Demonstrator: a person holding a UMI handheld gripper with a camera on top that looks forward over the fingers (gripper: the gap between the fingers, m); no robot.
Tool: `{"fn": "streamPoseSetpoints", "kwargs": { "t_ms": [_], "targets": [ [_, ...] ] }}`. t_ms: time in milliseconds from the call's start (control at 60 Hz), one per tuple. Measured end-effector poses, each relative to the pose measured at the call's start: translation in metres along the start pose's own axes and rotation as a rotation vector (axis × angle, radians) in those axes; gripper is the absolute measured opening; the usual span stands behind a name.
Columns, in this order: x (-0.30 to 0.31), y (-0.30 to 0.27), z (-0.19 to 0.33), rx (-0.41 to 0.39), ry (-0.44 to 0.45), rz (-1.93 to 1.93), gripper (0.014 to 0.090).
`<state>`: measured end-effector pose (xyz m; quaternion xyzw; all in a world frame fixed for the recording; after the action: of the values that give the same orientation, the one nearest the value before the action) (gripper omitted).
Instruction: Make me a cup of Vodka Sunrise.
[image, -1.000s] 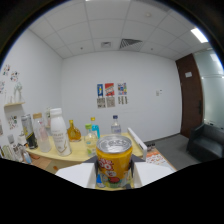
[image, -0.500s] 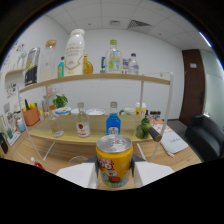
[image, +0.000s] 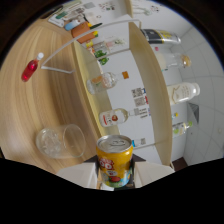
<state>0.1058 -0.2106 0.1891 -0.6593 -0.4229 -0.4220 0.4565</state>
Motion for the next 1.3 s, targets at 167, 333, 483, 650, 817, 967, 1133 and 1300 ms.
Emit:
{"fn": "streamPoseSetpoints", "kwargs": {
  "t_ms": [167,333,483,650,817,967,1133,1300],
  "targets": [
    [0.000,-0.013,0.007,0.042,0.057,-0.416,0.0507],
    [0.003,-0.018,0.012,0.079,0.100,-0.680,0.0510],
    [0.007,-0.017,0.011,0.086,0.099,-0.711,0.0510],
    [0.028,-0.026,-0.002,0.128,0.114,-0.473,0.0511],
    [0.074,-0.040,-0.029,0.211,0.116,0.059,0.0514],
    [0.119,-0.023,-0.051,0.282,0.096,0.604,0.0517],
    [0.125,0.043,-0.050,0.279,0.023,1.109,0.0518],
    [0.072,0.119,-0.017,0.172,-0.035,1.302,0.0517]
  ]
}}
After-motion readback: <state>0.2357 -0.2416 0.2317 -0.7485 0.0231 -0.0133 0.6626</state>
